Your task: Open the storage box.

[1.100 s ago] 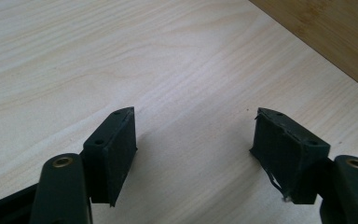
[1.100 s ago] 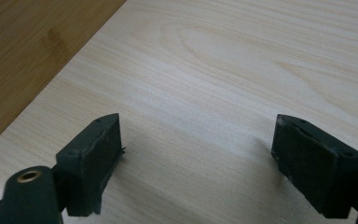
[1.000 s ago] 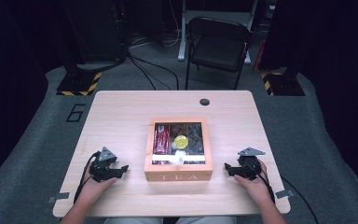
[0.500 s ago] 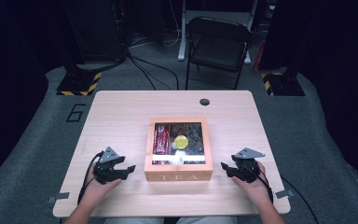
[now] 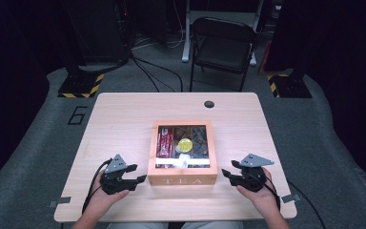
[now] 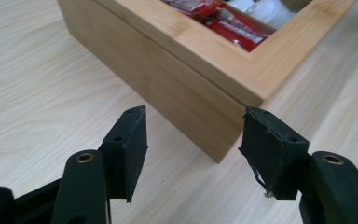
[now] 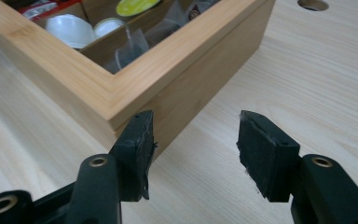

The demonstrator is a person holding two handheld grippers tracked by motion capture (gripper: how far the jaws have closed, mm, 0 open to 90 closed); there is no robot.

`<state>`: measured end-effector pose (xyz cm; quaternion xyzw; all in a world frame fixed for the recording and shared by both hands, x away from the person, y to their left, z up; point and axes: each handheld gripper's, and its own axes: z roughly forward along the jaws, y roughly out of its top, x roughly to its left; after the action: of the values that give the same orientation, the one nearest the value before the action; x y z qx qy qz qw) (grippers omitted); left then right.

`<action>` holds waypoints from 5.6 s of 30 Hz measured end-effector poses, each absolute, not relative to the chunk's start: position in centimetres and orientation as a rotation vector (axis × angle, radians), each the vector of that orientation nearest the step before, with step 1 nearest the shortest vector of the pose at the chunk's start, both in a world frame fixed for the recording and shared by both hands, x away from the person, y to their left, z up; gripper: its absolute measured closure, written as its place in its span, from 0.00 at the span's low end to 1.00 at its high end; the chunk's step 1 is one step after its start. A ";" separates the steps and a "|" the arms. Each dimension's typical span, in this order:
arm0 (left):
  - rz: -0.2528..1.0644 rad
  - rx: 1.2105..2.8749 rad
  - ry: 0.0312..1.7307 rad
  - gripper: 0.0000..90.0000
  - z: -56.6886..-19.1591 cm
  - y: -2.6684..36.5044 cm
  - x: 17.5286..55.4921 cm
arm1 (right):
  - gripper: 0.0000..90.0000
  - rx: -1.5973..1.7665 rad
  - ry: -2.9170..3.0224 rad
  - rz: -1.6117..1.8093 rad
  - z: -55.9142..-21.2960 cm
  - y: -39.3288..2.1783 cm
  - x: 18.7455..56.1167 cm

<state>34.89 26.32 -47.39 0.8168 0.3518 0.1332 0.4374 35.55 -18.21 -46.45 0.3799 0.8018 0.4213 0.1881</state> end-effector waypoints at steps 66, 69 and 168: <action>0.393 2.045 0.818 0.58 -46.7 23.0 34.4 | 0.58 0.975 2.303 1.274 -46.9 -14.5 34.7; 0.417 2.030 0.831 0.57 -46.4 22.8 34.3 | 0.58 0.969 2.294 1.284 -46.7 -14.6 34.8; 0.575 1.813 0.871 0.64 -34.0 22.8 45.5 | 0.58 0.982 2.079 1.361 -34.3 -13.7 46.6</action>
<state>45.49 22.79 -33.97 0.7500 0.3604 0.2378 0.5011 46.57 -13.67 -34.29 0.3575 0.7567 0.4956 0.2326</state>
